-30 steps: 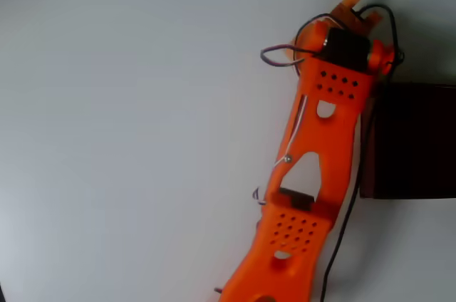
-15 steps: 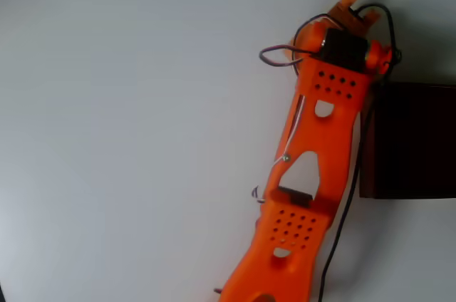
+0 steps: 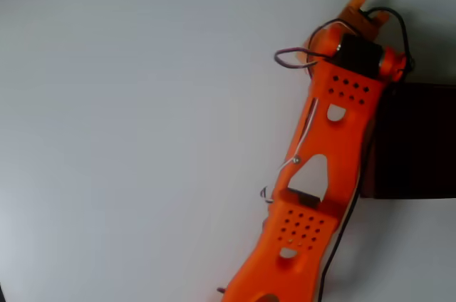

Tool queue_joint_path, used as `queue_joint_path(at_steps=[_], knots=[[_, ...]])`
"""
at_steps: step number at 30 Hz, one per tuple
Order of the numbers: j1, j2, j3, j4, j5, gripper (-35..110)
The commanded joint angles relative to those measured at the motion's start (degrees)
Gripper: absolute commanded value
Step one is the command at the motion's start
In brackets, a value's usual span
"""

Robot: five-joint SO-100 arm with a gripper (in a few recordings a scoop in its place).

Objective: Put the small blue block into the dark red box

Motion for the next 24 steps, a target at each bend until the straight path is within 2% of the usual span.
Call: queue_joint_path(at_steps=[1,5,10,15,24], knots=[[1.6,2.5,-1.8,0.9,-3.3,0],[3.6,10.5,2.2,0.9,-11.8,0],[8.8,28.2,15.7,0.9,-19.0,0],[14.3,37.5,19.3,0.9,-27.4,0],[21.0,31.6,22.0,0.9,-37.9,0]])
